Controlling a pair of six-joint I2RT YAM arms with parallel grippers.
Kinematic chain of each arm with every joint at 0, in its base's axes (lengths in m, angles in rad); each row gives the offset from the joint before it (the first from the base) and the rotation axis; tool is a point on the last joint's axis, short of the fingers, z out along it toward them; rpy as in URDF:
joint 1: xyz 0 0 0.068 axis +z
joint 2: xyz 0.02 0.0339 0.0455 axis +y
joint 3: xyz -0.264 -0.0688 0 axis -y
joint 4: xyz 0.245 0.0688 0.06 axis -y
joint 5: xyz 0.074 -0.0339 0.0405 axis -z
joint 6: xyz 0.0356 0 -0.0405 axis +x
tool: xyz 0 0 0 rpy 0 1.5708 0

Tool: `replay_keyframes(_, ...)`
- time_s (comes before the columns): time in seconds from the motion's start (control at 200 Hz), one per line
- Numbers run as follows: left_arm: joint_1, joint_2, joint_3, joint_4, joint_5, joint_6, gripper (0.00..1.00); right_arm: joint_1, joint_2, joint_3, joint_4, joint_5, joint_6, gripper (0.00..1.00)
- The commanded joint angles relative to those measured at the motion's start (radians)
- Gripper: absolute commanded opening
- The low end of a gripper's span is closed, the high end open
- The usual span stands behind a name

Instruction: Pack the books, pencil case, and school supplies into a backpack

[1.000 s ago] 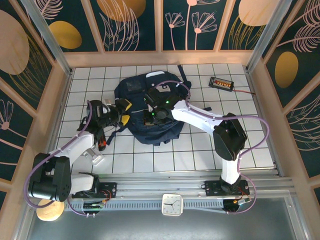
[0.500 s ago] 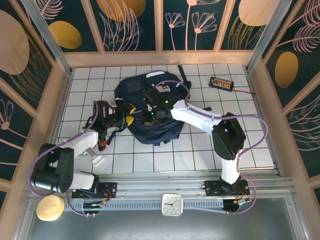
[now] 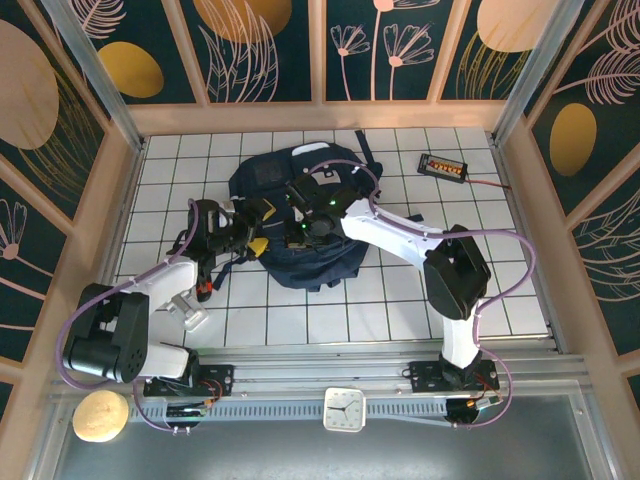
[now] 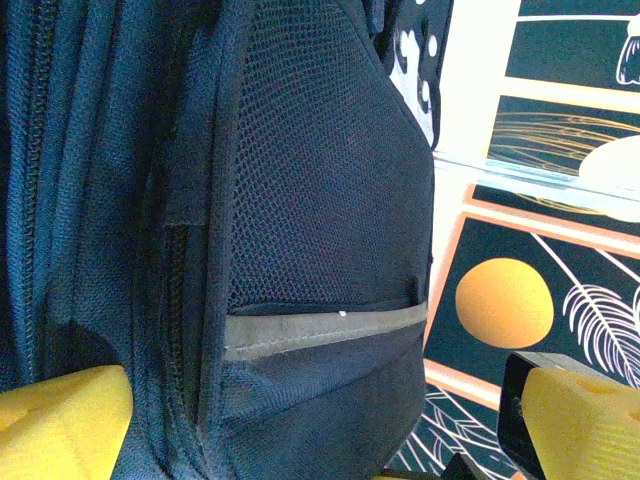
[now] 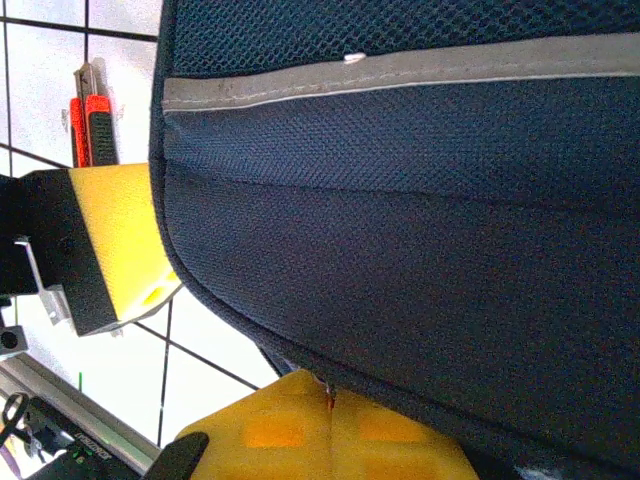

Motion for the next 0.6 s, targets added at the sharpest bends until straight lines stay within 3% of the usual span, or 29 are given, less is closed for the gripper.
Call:
replay_keyframes(0.0,-0.01,0.002,0.011,-0.025,-0.018,0.001,0.99,0.008,0.009,0.049,0.013,-0.055,0.002,0.0)
replay_keyframes(0.13,-0.021,0.048,0.069,-0.021,-0.019,0.011,0.99,0.008,0.01,0.051,0.01,-0.058,-0.005,0.0)
replay_keyframes(0.205,-0.028,0.071,0.08,-0.004,-0.014,0.007,0.9,0.01,0.012,0.057,0.011,-0.06,-0.007,0.0)
replay_keyframes(0.255,-0.031,0.081,0.078,0.012,-0.009,0.002,0.79,0.012,0.014,0.058,0.013,-0.061,-0.008,0.0)
replay_keyframes(0.47,-0.031,0.066,0.043,0.003,-0.021,0.046,0.1,0.011,0.024,0.07,-0.02,-0.056,-0.016,0.0)
replay_keyframes(0.49,-0.03,0.06,0.043,-0.016,-0.025,0.061,0.0,0.011,0.023,0.07,-0.028,-0.053,-0.017,0.0)
replay_keyframes(0.59,-0.026,0.026,0.048,-0.105,-0.054,0.149,0.0,0.001,0.005,0.049,-0.064,-0.031,-0.022,0.0)
